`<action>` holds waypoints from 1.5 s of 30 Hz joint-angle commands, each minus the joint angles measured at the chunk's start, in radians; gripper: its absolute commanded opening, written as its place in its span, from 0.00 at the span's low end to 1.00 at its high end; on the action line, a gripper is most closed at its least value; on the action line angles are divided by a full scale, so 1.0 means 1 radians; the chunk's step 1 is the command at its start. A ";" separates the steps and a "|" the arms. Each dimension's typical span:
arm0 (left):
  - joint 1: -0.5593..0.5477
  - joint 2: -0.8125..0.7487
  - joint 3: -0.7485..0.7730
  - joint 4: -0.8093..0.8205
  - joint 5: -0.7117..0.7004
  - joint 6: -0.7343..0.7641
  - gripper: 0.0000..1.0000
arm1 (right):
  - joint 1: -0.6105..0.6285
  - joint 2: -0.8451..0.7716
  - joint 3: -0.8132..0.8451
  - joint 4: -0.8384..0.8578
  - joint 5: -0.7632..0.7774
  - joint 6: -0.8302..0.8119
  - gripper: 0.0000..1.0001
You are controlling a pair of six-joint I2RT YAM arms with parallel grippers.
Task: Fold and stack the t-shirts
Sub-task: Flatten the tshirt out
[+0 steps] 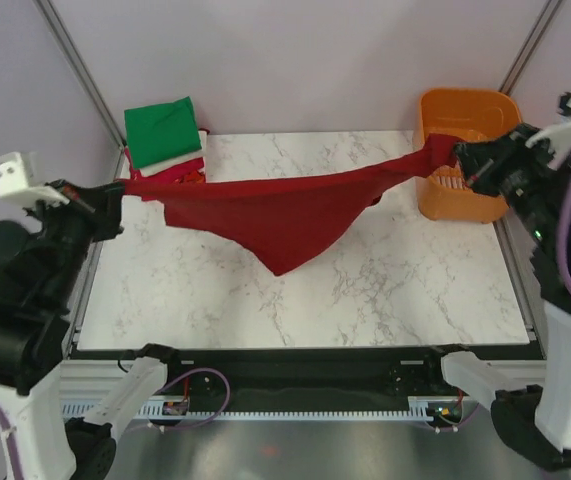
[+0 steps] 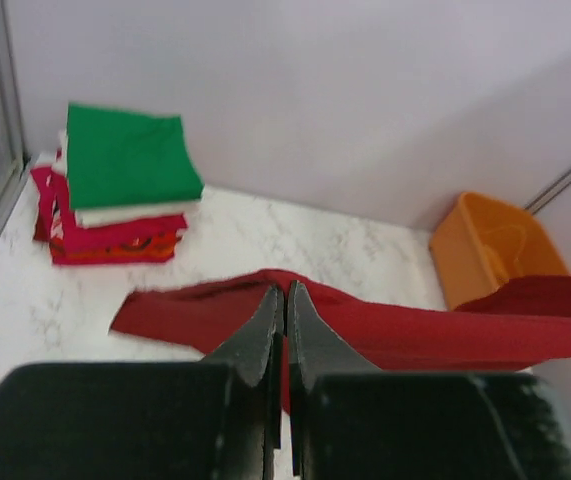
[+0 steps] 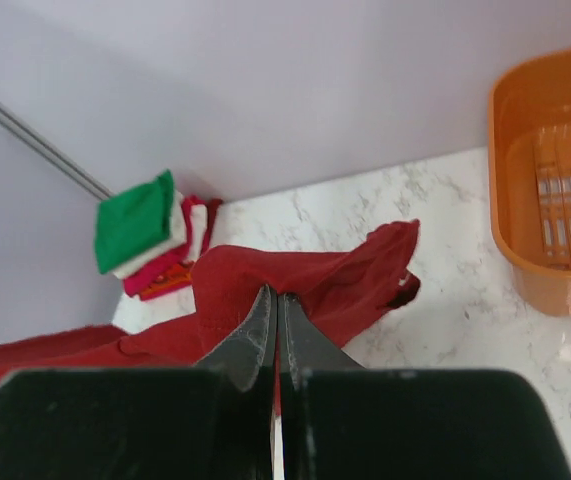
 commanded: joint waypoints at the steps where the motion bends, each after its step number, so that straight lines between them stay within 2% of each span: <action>1: 0.008 -0.051 0.142 -0.016 0.096 0.110 0.02 | -0.005 -0.112 0.072 -0.086 0.037 0.013 0.00; 4: -0.007 -0.076 0.223 -0.043 0.103 0.101 0.02 | -0.007 -0.171 0.167 -0.100 0.073 0.017 0.00; 8: -0.007 -0.074 0.250 -0.044 0.119 0.096 0.02 | -0.007 -0.136 0.320 -0.163 0.103 0.009 0.00; 11: -0.007 -0.045 0.281 -0.043 0.133 0.104 0.02 | -0.007 -0.087 0.338 -0.165 0.114 0.012 0.00; 14: -0.007 0.030 0.307 -0.049 0.045 0.113 0.02 | -0.007 -0.012 0.328 -0.090 0.140 0.021 0.00; 21: -0.006 0.292 0.286 -0.026 -0.046 0.132 0.02 | -0.007 0.272 0.220 0.125 0.120 0.050 0.00; 23: -0.003 0.393 0.266 0.023 -0.088 0.148 0.02 | -0.007 0.349 0.215 0.161 0.119 0.052 0.00; 24: 0.014 0.432 0.258 0.036 -0.088 0.153 0.02 | -0.007 0.434 0.225 0.182 0.122 0.053 0.00; 26: 0.080 0.557 0.249 0.071 -0.051 0.136 0.02 | -0.007 0.522 0.245 0.204 0.120 0.055 0.00; 28: 0.135 0.654 0.235 0.095 0.055 0.093 0.02 | -0.005 0.646 0.249 0.268 0.120 0.058 0.00; 29: 0.175 0.764 0.234 0.127 0.070 0.083 0.02 | -0.004 0.692 0.264 0.291 0.114 0.058 0.00; 31: 0.194 0.873 0.247 0.145 0.086 0.060 0.02 | -0.001 0.875 0.326 0.314 0.079 0.063 0.00; 32: 0.222 0.998 0.261 0.149 0.084 0.055 0.02 | 0.004 0.945 0.366 0.313 0.053 0.069 0.00; 33: 0.246 1.053 0.296 0.148 0.101 0.035 0.02 | 0.012 1.086 0.455 0.322 0.053 0.075 0.00; 34: 0.256 1.114 0.319 0.148 0.131 0.026 0.04 | 0.018 1.160 0.507 0.329 0.030 0.082 0.11; 35: 0.272 1.166 0.353 0.140 0.177 0.017 0.75 | 0.021 1.238 0.581 0.328 0.010 0.084 0.39; 36: 0.295 1.228 0.405 0.113 0.216 -0.018 0.99 | 0.028 1.372 0.759 0.296 -0.010 0.092 0.97; 38: 0.293 1.227 0.415 0.115 0.215 -0.037 1.00 | 0.035 1.432 0.860 0.296 -0.012 0.104 0.98; 41: 0.284 1.152 0.401 0.122 0.147 -0.029 1.00 | 0.056 1.295 0.668 0.464 0.031 0.031 0.98; 42: 0.283 1.124 0.378 0.122 0.120 -0.028 1.00 | 0.074 1.208 0.544 0.536 0.045 0.005 0.98; 45: 0.280 0.997 0.297 0.126 0.071 -0.022 1.00 | 0.099 1.121 0.444 0.547 0.131 -0.065 0.98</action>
